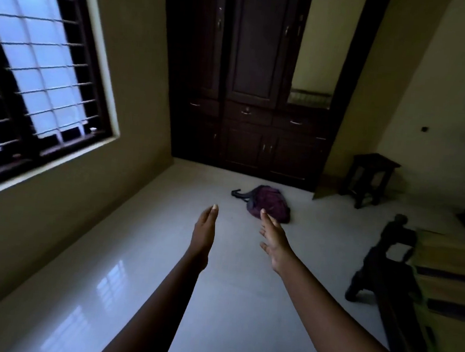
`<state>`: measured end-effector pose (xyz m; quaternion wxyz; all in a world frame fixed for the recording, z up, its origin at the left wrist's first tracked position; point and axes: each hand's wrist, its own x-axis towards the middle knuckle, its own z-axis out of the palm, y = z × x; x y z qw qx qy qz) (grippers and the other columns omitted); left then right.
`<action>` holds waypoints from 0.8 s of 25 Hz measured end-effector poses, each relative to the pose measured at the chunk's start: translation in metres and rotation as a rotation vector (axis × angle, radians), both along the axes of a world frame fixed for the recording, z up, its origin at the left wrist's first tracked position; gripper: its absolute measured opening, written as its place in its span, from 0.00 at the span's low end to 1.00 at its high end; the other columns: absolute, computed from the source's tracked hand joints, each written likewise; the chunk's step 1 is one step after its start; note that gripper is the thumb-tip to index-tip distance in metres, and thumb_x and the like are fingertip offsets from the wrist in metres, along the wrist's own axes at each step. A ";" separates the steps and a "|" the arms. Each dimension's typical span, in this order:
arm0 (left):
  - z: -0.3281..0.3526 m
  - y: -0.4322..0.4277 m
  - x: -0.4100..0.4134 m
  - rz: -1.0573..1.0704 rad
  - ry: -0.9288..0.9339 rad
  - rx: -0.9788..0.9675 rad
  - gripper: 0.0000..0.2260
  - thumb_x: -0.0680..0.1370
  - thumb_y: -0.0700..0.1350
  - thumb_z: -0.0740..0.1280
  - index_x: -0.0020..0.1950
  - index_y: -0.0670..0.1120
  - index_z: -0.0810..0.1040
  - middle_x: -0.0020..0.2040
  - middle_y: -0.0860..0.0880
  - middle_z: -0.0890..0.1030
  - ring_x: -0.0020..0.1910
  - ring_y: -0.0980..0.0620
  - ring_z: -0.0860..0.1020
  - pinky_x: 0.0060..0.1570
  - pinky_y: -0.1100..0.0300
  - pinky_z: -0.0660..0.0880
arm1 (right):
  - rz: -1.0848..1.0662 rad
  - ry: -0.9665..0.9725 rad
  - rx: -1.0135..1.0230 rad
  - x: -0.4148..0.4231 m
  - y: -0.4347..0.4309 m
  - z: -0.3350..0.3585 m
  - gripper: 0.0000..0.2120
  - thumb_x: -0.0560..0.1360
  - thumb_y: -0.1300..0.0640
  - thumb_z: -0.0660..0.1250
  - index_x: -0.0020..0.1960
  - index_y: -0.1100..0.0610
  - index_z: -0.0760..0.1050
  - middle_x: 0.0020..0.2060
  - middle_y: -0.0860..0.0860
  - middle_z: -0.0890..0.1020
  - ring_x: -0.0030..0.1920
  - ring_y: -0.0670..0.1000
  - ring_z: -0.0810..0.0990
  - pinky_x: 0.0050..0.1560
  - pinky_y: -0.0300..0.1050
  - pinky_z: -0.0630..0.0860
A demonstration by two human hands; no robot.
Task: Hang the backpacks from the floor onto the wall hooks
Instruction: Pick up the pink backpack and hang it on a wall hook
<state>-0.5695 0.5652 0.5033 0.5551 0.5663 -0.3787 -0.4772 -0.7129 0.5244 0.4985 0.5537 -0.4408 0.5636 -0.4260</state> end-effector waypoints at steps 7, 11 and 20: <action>-0.018 -0.231 -0.064 -0.057 -0.023 0.110 0.23 0.80 0.54 0.54 0.72 0.45 0.63 0.74 0.44 0.65 0.73 0.46 0.63 0.71 0.52 0.59 | -0.023 0.041 0.097 -0.064 -0.210 -0.017 0.25 0.79 0.45 0.56 0.72 0.55 0.63 0.72 0.53 0.67 0.71 0.53 0.67 0.68 0.49 0.65; -0.046 -0.358 -0.102 -0.061 -0.030 0.148 0.23 0.80 0.55 0.55 0.72 0.46 0.64 0.73 0.44 0.66 0.72 0.45 0.63 0.70 0.52 0.60 | -0.003 0.108 0.103 -0.098 -0.345 -0.046 0.25 0.78 0.44 0.57 0.71 0.55 0.64 0.69 0.54 0.70 0.68 0.54 0.69 0.65 0.49 0.68; -0.110 -0.633 -0.148 0.128 0.062 0.339 0.24 0.79 0.55 0.55 0.72 0.45 0.63 0.74 0.44 0.66 0.73 0.45 0.63 0.70 0.52 0.60 | 0.261 0.239 0.248 -0.132 -0.671 -0.094 0.24 0.78 0.46 0.58 0.70 0.57 0.65 0.68 0.59 0.71 0.67 0.58 0.71 0.66 0.52 0.69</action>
